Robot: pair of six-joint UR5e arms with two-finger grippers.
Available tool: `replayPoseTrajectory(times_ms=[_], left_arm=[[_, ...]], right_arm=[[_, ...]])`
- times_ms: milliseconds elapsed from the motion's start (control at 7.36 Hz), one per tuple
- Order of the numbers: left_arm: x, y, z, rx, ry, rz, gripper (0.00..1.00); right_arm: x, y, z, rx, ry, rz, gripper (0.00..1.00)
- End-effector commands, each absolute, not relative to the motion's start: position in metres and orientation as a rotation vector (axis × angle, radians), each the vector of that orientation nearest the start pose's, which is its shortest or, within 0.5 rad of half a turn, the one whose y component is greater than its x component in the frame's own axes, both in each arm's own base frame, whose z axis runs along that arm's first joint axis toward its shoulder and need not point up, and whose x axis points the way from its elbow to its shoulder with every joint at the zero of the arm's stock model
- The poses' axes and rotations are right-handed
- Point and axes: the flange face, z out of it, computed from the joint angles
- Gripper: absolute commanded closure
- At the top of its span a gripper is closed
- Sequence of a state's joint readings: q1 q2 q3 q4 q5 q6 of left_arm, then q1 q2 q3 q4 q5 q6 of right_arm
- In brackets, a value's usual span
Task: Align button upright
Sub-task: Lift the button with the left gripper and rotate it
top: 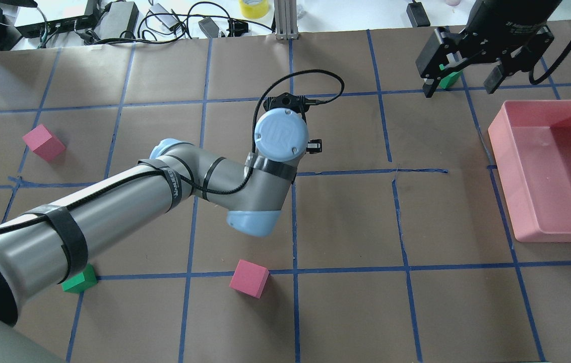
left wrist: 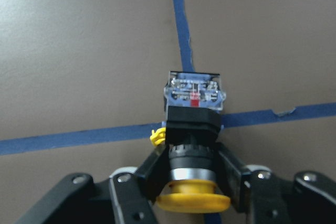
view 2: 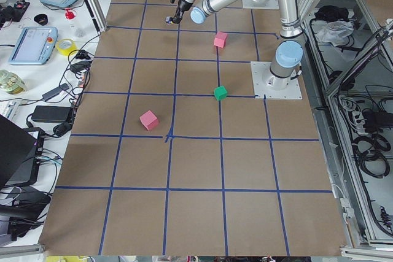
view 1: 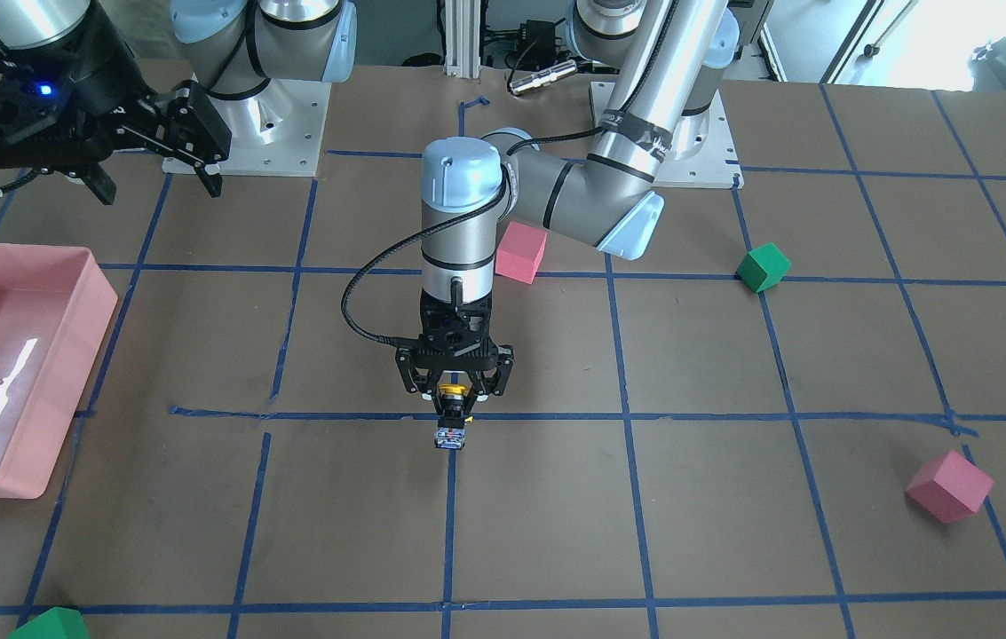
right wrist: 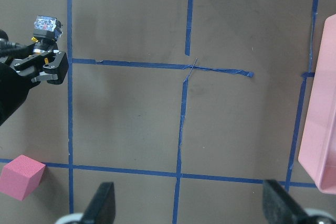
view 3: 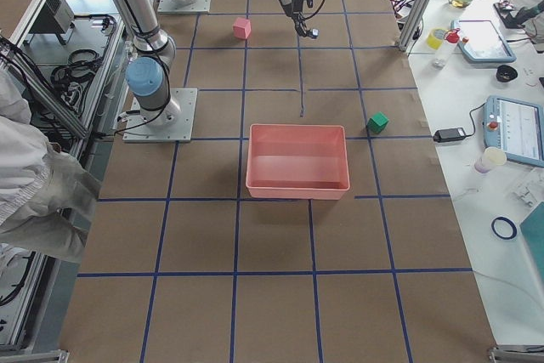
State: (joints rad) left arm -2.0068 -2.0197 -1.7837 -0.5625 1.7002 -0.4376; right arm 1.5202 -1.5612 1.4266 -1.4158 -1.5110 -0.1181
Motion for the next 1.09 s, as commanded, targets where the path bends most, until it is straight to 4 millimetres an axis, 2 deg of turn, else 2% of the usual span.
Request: replayPoseTrajectory(times_ms=[0, 136, 272, 408, 543, 815, 951], left_arm=[[-0.365, -0.541, 0.285, -0.437, 3.23, -0.162, 0.97], [-0.345, -0.558, 0.29, -0.751, 3.25, 0.049, 0.95], [-0.329, -0.571, 0.281, -1.032, 3.278, 0.287, 0.98], [-0.328, -0.573, 0.27, -1.209, 3.206, 0.396, 1.0], [-0.334, -0.574, 0.26, -1.36, 3.15, 0.506, 1.0], [-0.337, -0.581, 0.255, -1.511, 3.112, 0.646, 1.0], [-0.314, -0.589, 0.249, -1.624, 3.072, 0.728, 1.0]], right_arm=[[0.114, -0.497, 0.539, -0.103, 3.078, 0.023, 0.0], [0.114, -0.497, 0.539, -0.103, 3.078, 0.023, 0.0], [0.114, -0.497, 0.538, -0.103, 3.078, 0.025, 0.0], [0.114, -0.497, 0.538, -0.103, 3.078, 0.025, 0.0], [0.114, -0.497, 0.538, -0.103, 3.078, 0.025, 0.0], [0.113, -0.497, 0.537, -0.1, 3.078, 0.03, 0.0], [0.112, -0.497, 0.536, -0.096, 3.078, 0.032, 0.0]])
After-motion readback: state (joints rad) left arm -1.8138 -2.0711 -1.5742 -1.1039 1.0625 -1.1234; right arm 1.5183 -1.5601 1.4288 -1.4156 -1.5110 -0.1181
